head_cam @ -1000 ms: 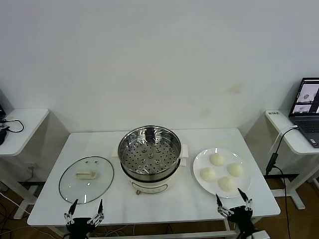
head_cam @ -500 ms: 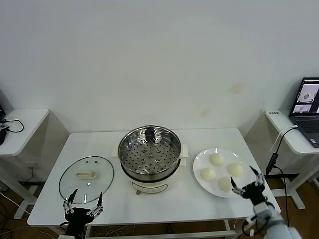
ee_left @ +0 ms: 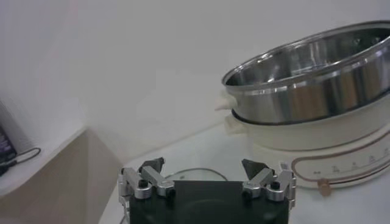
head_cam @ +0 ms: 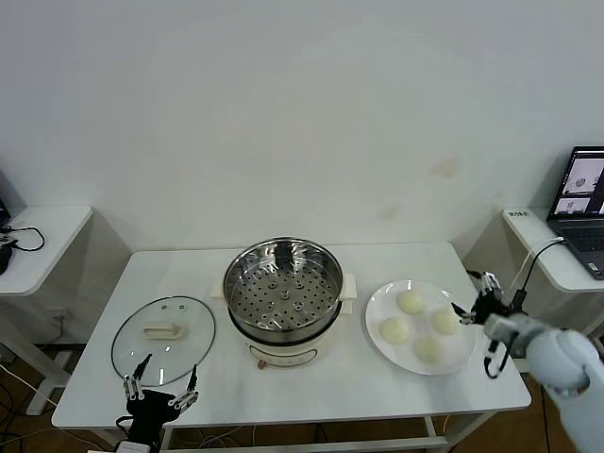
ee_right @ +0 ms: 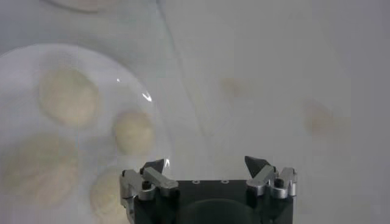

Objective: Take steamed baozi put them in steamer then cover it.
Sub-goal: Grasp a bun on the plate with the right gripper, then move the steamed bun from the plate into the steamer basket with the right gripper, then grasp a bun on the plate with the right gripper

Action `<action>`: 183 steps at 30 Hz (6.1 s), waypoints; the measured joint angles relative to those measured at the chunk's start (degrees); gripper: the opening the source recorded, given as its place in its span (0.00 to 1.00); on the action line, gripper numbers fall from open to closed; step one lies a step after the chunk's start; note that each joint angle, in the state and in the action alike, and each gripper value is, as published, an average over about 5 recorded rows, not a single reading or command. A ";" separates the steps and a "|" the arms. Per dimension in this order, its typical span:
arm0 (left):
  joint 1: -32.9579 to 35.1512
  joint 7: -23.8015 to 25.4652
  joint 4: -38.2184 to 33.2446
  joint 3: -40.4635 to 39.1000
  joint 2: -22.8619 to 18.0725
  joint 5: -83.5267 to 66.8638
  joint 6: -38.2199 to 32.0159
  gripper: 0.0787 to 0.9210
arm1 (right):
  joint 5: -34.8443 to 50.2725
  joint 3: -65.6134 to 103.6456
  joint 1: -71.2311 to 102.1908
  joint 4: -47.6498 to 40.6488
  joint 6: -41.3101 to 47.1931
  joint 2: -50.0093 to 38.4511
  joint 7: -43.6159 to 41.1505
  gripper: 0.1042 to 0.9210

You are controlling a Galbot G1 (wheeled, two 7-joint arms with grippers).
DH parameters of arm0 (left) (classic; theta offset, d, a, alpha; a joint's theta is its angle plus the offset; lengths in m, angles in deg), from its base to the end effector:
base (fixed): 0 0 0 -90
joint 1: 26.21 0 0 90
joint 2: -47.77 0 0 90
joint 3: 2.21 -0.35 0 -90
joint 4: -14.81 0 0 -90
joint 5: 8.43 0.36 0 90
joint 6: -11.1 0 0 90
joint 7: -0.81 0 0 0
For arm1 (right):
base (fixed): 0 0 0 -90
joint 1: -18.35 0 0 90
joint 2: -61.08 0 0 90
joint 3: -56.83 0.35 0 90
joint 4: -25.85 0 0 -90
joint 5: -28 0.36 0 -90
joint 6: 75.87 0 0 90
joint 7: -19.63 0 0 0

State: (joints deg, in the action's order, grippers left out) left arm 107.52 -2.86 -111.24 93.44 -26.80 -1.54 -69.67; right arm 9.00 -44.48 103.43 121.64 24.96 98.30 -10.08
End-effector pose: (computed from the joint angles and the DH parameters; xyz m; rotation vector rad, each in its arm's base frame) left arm 0.1225 0.0644 -0.2909 -0.0151 -2.8233 -0.5847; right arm 0.3710 -0.2073 -0.2146 0.6660 -2.1957 1.5969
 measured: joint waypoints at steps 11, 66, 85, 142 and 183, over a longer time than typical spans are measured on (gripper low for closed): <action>0.37 0.41 -0.30 1.39 -0.14 1.22 0.27 0.88 | 5.35 -27.72 -28.94 -13.93 -1.22 -1.97 -15.50 0.88; 0.01 0.75 -0.71 6.04 0.05 1.69 0.29 0.88 | -1.25 -53.01 -50.00 -45.90 -8.41 17.31 -26.64 0.58; -0.08 0.77 -1.56 5.00 0.94 1.70 0.26 0.88 | 9.13 -59.97 -59.12 -34.48 -5.07 10.12 -28.96 0.57; -2.50 1.04 -0.36 8.56 2.12 -0.53 0.36 0.88 | 6.98 -88.99 -79.59 -38.49 -28.96 39.96 -16.31 0.58; -2.55 1.58 -2.47 8.27 3.77 -0.61 0.76 0.88 | 22.14 -86.50 -87.55 -19.55 -8.54 19.52 -24.61 0.88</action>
State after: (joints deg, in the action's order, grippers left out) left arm 104.97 -1.28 -113.72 101.72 -23.03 -2.15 -68.91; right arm 31.15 -130.98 15.88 102.10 16.42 117.82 -34.69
